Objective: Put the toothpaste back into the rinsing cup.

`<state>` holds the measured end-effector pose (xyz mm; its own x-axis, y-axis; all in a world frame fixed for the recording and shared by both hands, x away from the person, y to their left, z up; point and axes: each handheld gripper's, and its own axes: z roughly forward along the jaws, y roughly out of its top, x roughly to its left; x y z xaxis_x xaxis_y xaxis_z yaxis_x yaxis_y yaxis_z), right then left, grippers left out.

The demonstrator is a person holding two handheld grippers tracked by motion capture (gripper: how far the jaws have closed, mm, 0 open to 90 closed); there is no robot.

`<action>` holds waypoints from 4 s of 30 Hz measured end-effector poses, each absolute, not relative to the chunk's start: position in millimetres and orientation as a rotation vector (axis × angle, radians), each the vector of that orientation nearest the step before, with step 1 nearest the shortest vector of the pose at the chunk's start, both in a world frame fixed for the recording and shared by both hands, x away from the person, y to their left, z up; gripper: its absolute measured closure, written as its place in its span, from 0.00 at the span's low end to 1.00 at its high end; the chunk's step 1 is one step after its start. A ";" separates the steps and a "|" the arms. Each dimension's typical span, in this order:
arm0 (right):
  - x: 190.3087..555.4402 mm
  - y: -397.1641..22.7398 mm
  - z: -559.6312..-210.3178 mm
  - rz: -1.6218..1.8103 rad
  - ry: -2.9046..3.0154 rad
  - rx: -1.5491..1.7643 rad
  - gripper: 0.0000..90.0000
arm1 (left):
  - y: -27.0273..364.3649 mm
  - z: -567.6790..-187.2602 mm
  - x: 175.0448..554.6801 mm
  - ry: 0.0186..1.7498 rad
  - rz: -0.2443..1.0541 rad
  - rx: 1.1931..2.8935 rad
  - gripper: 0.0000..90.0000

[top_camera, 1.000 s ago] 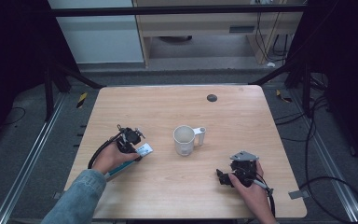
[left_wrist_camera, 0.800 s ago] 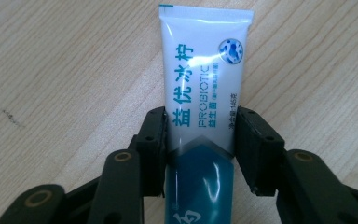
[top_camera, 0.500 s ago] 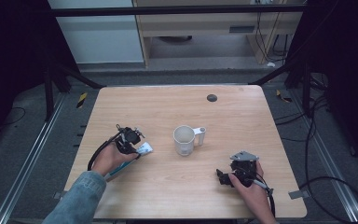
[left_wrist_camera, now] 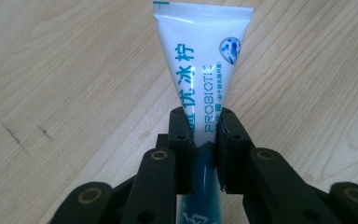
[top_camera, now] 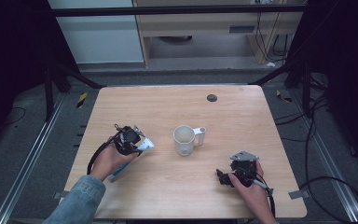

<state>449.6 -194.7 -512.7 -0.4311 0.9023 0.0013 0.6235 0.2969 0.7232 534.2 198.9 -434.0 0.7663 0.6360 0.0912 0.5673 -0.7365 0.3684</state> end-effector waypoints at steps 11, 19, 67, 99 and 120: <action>449.6 -194.7 -512.7 0.925 2.163 1.365 0.01 | 194.0 -417.2 532.3 0.910 0.347 2.587 0.87; 449.5 -194.7 -512.7 0.926 2.163 1.365 0.01 | 191.9 -413.7 530.4 0.898 0.349 2.574 0.87; 449.6 -194.7 -512.8 0.924 2.163 1.365 0.01 | 87.7 -304.2 476.1 0.743 0.490 2.147 0.87; 449.4 -195.0 -512.7 0.924 2.168 1.365 0.01 | 55.2 -299.6 498.5 0.782 0.590 1.947 0.87; 449.5 -195.0 -512.7 0.924 2.168 1.364 0.01 | 49.8 -304.3 505.7 0.777 0.649 1.833 0.87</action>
